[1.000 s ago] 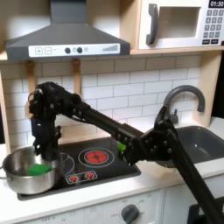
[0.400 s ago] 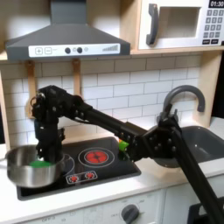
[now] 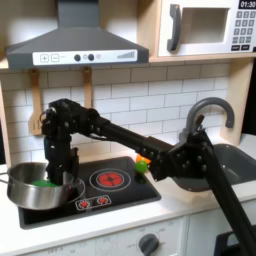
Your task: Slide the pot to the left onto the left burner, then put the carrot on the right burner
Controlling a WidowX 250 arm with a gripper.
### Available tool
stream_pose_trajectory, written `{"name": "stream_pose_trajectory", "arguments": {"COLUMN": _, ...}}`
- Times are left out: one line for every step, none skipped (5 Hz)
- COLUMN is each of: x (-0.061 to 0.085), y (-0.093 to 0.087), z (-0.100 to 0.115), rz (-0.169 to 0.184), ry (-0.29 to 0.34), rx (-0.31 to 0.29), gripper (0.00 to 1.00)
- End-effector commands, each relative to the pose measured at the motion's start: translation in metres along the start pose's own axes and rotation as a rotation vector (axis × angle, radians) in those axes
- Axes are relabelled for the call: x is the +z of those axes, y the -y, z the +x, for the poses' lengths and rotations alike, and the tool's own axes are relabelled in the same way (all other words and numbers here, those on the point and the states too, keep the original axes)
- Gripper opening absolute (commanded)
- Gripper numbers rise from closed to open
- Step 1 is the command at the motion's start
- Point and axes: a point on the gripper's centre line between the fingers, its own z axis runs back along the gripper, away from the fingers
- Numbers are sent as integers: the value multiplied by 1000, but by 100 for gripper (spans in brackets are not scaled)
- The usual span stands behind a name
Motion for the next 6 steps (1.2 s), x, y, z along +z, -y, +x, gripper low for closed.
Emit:
{"name": "stream_pose_trajectory", "arguments": {"x": 10, "y": 4, "z": 1, "rz": -12, "ry": 38, "rx": -40, "gripper": 100}}
{"name": "stream_pose_trajectory", "arguments": {"x": 17, "y": 15, "z": -3, "rz": -171, "ry": -1, "rx": -50, "gripper": 100}}
{"name": "stream_pose_trajectory", "arguments": {"x": 23, "y": 30, "z": -7, "rz": -224, "ry": -27, "rx": -75, "gripper": 100}}
{"name": "stream_pose_trajectory", "arguments": {"x": 44, "y": 27, "z": -2, "rz": -265, "ry": -4, "rx": -56, "gripper": 100}}
{"name": "stream_pose_trajectory", "arguments": {"x": 59, "y": 27, "z": -2, "rz": -257, "ry": 29, "rx": -68, "gripper": 100}}
{"name": "stream_pose_trajectory", "arguments": {"x": 62, "y": 27, "z": -2, "rz": -264, "ry": 34, "rx": -63, "gripper": 100}}
